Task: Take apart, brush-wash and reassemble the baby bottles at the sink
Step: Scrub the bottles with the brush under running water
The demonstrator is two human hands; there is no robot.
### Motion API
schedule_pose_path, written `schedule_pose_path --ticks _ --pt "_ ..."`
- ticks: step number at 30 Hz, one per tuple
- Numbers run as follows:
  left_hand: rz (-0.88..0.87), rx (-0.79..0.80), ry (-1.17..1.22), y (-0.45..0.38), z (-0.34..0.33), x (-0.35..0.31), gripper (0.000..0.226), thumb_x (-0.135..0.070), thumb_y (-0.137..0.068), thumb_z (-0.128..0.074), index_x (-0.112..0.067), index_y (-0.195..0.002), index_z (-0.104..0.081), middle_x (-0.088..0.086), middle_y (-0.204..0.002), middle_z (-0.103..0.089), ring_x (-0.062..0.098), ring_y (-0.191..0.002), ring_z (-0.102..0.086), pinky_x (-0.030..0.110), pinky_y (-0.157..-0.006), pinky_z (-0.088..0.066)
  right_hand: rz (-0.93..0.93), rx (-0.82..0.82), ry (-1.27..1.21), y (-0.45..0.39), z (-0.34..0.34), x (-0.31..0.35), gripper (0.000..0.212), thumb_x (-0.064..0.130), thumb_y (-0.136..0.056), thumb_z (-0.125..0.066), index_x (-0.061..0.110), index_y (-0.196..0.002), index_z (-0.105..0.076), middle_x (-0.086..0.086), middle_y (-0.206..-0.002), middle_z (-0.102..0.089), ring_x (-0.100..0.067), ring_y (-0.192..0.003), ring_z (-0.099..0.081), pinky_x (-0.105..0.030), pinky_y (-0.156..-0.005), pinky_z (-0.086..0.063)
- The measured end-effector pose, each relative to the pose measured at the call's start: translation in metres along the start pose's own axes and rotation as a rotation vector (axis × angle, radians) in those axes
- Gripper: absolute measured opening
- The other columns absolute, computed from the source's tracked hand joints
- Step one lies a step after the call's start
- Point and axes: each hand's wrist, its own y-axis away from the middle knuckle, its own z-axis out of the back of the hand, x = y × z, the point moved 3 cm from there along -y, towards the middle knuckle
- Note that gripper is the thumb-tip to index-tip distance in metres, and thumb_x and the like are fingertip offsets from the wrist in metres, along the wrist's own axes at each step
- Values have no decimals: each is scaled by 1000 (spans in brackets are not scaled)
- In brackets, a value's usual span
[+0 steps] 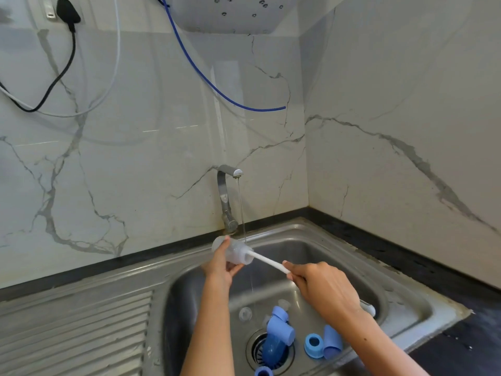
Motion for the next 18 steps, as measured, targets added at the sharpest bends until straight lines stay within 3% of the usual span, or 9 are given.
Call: schedule_pose_path --ticks 3,8,11,14,16,18 --pt "-56 -17 -103 5 -16 8 65 -19 -75 -80 2 -126 -45 26 -122 -57 37 -106 -61 44 -68 -55 -75 19 24 -4 -5 3 41 41 -104 -31 41 -144 -38 2 -98 -66 -16 -73 -52 -26 -65 -40" --pt "-42 9 -164 -2 -12 8 63 -20 -77 -78 -1 -128 -45 24 -120 -57 34 -101 -61 43 -63 -54 6 65 31 -5 -3 2 41 38 -105 -32 38 -145 -38 1 -82 -57 -17 -65 -50 -29 -61 -41" --pt "60 121 -114 1 -7 5 52 -21 -84 -71 -4 -126 -46 22 -106 -59 32 -90 -62 45 -55 -58 15 151 -180 -12 -5 -9 38 38 -102 -42 37 -139 -48 6 -79 -61 -9 -56 -45 -24 -55 -39" --pt "96 152 -58 1 -2 2 44 -21 -87 -67 -5 -122 -45 22 -99 -57 33 -86 -60 46 -54 -58 38 262 -350 -10 -1 -13 33 33 -99 -51 29 -129 -61 19 -101 -71 -6 -60 -53 -21 -61 -50" --pt "84 144 31 -2 2 -3 48 -21 -86 -68 -3 -124 -45 22 -103 -55 34 -87 -60 47 -57 -58 -10 316 -510 -6 5 -14 29 28 -98 -53 23 -124 -64 41 -77 -62 -5 -55 -48 -17 -55 -45" --pt "56 150 105 -4 2 -8 48 -22 -86 -68 -4 -124 -44 23 -109 -53 35 -89 -59 47 -57 -57 -76 327 -624 -2 10 -16 28 24 -99 -53 20 -124 -64 43 -52 -51 -4 -49 -40 -15 -48 -38"
